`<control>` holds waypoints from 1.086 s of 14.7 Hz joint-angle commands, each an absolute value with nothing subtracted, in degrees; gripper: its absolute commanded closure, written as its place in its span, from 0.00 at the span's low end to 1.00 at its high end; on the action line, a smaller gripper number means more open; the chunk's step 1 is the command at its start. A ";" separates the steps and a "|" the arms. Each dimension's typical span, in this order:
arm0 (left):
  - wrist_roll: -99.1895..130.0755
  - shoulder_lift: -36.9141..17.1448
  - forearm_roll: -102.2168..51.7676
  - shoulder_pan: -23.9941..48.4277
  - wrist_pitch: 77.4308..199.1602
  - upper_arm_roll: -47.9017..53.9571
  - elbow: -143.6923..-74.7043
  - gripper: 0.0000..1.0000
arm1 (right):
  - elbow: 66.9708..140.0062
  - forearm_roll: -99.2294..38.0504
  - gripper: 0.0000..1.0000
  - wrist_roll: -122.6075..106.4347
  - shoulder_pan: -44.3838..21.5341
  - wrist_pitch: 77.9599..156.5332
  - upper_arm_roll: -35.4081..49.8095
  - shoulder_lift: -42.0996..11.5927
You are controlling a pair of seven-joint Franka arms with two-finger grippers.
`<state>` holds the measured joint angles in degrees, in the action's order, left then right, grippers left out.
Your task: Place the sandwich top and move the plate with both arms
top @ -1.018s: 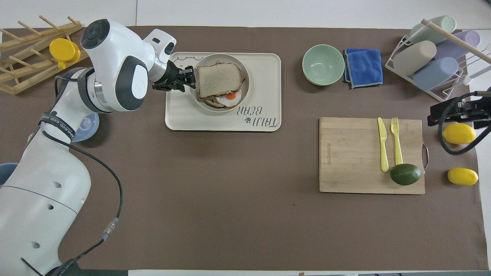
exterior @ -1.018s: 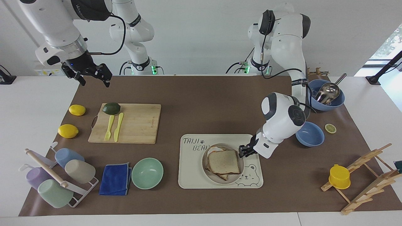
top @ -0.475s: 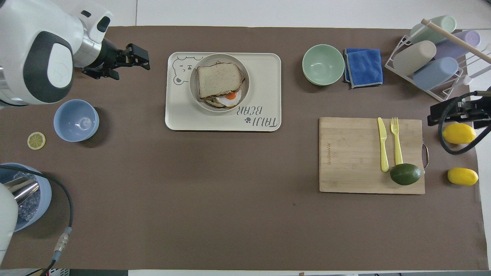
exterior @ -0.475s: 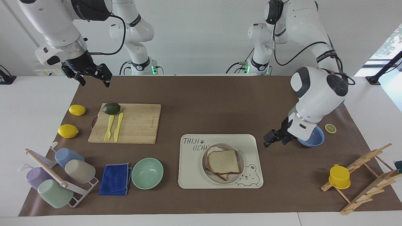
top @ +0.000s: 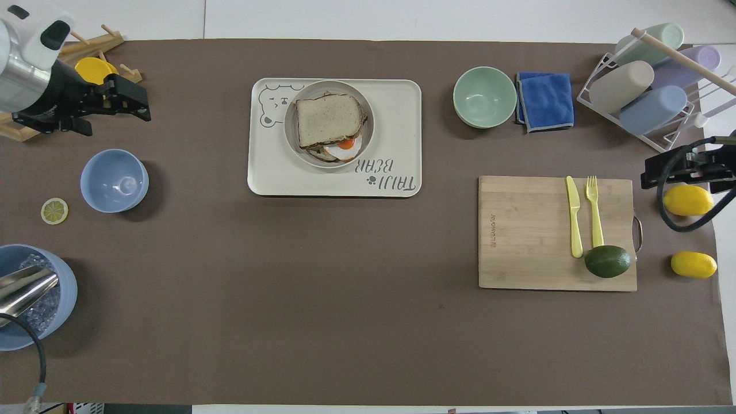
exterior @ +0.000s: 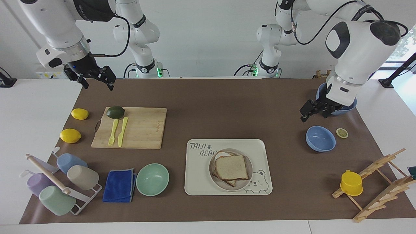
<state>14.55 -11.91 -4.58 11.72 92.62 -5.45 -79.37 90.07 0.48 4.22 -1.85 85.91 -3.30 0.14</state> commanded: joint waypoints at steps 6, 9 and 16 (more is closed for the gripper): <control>14.15 2.00 -1.93 7.05 84.29 0.76 -89.44 0.00 | 90.79 -1.14 0.00 3.08 -1.14 85.61 -3.16 0.97; 13.72 4.56 -1.93 4.40 83.94 3.78 -94.38 0.00 | 90.79 -1.14 0.00 3.08 -1.14 85.61 -3.25 0.97; 7.21 1.07 -1.93 3.16 82.28 4.04 -87.74 0.00 | 90.79 -1.14 0.00 3.08 -1.14 85.61 -3.16 0.97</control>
